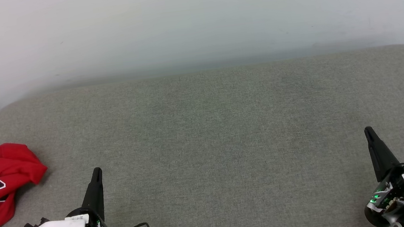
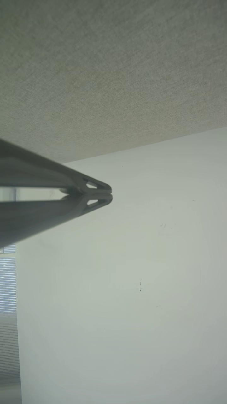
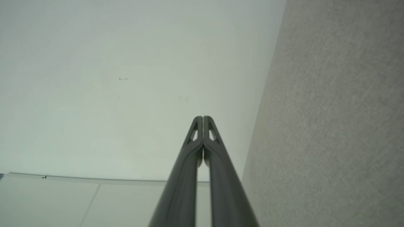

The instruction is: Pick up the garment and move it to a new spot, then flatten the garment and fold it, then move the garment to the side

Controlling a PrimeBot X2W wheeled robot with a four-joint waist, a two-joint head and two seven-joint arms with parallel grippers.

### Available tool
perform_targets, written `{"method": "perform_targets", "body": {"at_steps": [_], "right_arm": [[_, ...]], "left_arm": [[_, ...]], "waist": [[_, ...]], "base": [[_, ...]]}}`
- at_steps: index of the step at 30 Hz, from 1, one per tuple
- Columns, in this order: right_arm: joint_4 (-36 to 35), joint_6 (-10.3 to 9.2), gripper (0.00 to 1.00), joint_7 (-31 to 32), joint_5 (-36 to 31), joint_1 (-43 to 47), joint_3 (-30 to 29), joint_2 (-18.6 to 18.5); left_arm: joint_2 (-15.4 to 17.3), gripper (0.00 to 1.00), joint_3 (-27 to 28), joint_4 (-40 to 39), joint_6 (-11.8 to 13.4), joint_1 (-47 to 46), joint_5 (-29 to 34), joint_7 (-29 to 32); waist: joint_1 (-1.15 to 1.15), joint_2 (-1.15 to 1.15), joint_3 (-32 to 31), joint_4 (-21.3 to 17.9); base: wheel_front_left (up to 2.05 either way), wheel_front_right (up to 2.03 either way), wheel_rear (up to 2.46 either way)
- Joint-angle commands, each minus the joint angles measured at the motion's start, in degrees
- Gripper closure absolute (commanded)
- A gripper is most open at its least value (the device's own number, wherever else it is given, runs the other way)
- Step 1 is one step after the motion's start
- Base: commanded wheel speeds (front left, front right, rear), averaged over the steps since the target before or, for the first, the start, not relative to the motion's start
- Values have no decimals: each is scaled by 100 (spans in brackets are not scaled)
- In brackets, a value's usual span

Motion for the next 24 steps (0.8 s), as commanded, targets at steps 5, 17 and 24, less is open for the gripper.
{"method": "perform_targets", "body": {"at_steps": [5, 17, 24], "right_arm": [[6, -3, 100, 5, -26, -80, 3, 26], [6, -2, 100, 4, -26, -80, 3, 26], [6, -2, 100, 4, -26, -80, 4, 26]], "left_arm": [[-12, 100, 15, 2, -11, -42, 8, 9], [-12, 100, 15, 2, -12, -42, 8, 9], [-12, 100, 14, 2, -12, -42, 7, 9]], "waist": [[0, 0, 0, 0], [0, 0, 0, 0], [0, 0, 0, 0]], "base": [[0, 0, 0], [0, 0, 0], [0, 0, 0]]}}
